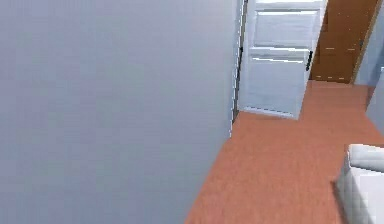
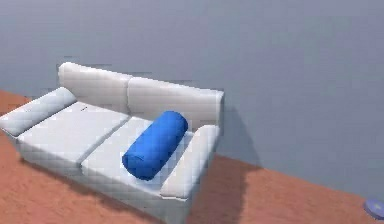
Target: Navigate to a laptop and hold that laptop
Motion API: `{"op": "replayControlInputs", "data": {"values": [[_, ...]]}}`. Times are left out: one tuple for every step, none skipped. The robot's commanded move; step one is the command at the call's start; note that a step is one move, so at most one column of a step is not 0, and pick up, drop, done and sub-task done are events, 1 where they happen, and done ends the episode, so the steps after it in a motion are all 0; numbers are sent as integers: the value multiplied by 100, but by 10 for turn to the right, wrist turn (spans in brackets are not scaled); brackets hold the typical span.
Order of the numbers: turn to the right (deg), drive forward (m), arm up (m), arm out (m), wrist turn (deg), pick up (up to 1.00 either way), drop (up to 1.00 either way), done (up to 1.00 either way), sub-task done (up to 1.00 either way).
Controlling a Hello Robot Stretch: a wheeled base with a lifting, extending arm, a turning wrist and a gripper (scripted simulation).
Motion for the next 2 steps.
{"op": "replayControlInputs", "data": {"values": [[210, 0, 0, 0, 0, 0, 0, 0, 0], [0, 100, 0, 0, 0, 0, 0, 0, 0]]}}
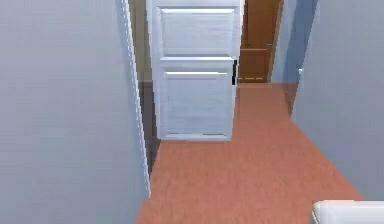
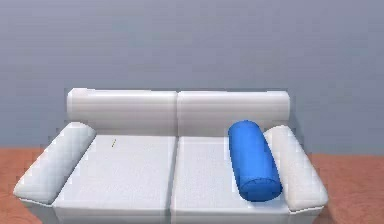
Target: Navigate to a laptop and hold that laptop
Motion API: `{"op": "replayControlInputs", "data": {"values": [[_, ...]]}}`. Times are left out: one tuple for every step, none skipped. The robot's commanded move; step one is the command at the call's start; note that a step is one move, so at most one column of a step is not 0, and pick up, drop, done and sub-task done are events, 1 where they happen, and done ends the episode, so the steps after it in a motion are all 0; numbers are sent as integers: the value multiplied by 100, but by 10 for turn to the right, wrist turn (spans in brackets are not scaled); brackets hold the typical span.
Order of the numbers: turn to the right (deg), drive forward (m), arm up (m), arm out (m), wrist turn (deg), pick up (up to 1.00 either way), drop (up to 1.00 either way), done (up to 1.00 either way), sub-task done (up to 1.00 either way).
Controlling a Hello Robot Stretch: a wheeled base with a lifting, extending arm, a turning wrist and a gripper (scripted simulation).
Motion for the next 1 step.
{"op": "replayControlInputs", "data": {"values": [[0, 100, 0, 0, 0, 0, 0, 0, 0]]}}
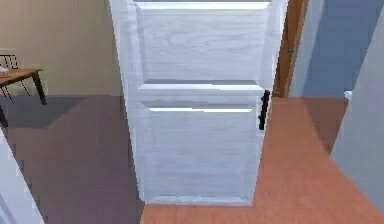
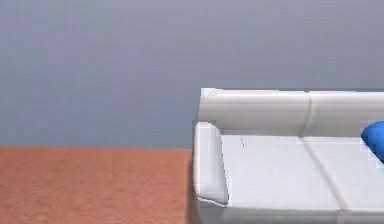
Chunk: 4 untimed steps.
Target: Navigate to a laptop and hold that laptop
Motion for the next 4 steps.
{"op": "replayControlInputs", "data": {"values": [[60, 0, 0, 0, 0, 0, 0, 0, 0], [0, 50, 0, 0, 0, 0, 0, 0, 0], [-360, 0, 0, 0, 0, 0, 0, 0, 0], [0, 50, 0, 0, 0, 0, 0, 0, 0]]}}
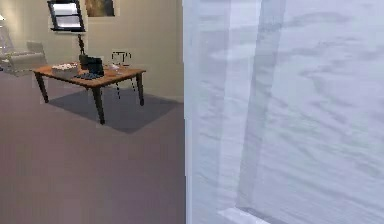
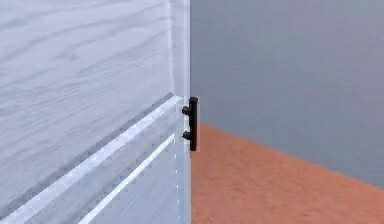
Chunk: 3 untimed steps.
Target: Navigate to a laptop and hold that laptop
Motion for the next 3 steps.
{"op": "replayControlInputs", "data": {"values": [[-450, 0, 0, 0, 0, 0, 0, 0, 0], [-90, 0, 0, 0, 0, 0, 0, 0, 0], [0, 30, 0, 0, 0, 0, 0, 0, 0]]}}
